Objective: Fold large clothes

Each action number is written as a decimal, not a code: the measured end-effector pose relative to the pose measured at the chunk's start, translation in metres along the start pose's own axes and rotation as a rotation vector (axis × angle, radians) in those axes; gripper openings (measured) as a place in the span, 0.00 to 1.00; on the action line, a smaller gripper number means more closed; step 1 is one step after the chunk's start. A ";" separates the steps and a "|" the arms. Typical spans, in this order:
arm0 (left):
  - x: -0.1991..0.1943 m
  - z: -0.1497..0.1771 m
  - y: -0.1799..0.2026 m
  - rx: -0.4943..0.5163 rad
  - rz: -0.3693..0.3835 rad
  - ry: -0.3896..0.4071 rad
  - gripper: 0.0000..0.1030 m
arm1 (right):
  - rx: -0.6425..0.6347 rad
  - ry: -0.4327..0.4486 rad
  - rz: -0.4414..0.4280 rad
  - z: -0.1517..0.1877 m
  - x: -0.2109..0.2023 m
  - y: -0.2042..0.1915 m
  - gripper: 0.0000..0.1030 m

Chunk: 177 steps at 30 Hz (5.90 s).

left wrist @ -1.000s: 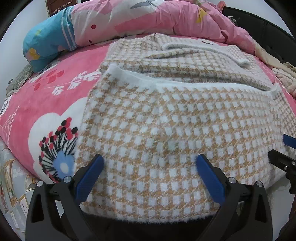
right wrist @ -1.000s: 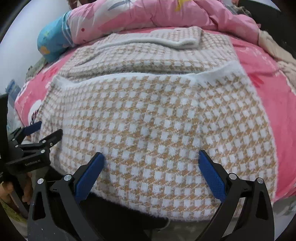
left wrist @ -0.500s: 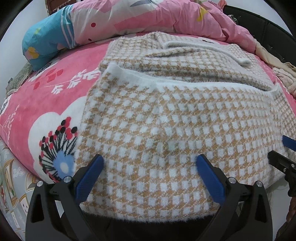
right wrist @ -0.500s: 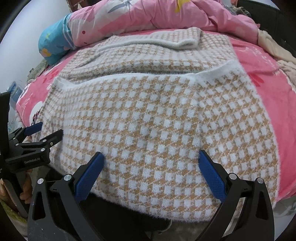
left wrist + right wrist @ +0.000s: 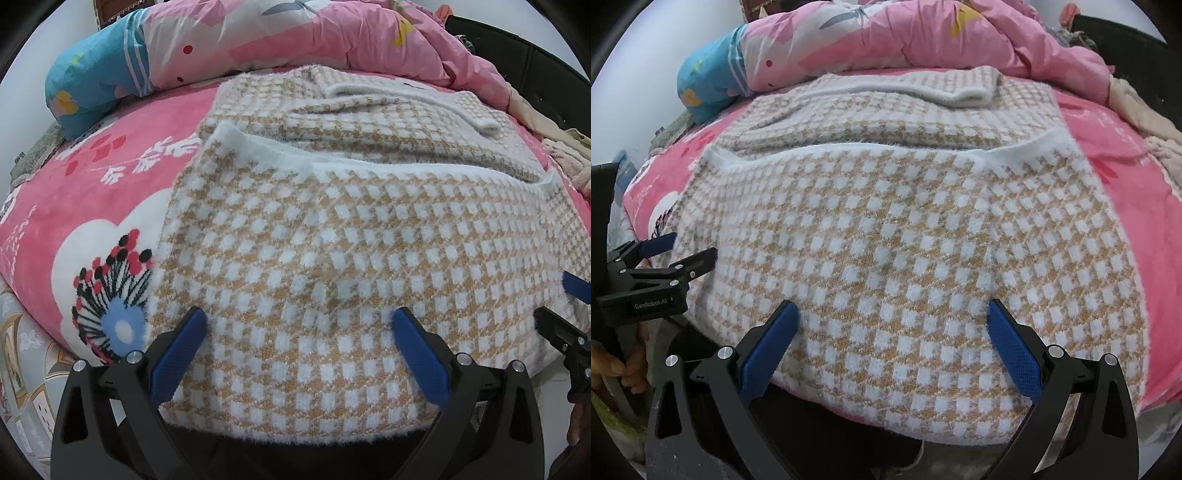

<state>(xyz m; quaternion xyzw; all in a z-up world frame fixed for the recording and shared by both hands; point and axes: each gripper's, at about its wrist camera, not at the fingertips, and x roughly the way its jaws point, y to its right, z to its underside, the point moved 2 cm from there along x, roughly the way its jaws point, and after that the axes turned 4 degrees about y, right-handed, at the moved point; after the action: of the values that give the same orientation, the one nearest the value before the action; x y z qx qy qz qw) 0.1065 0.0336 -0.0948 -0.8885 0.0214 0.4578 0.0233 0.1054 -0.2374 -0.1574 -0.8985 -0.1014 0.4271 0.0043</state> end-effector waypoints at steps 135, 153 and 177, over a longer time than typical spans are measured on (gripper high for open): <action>0.021 -0.033 -0.002 0.181 -0.128 0.102 0.28 | 0.230 0.050 -0.084 -0.046 -0.009 0.105 0.32; 0.022 -0.036 0.000 0.170 -0.137 0.077 0.28 | 0.031 0.014 0.139 -0.033 -0.012 0.061 0.11; 0.023 -0.035 0.000 0.179 -0.140 0.076 0.28 | -0.027 0.008 0.224 -0.032 -0.006 0.055 0.15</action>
<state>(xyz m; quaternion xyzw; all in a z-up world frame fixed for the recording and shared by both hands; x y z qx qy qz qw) 0.1483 0.0315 -0.0928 -0.8989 0.0010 0.4172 0.1339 0.1356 -0.2896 -0.1376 -0.9058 -0.0061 0.4200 -0.0551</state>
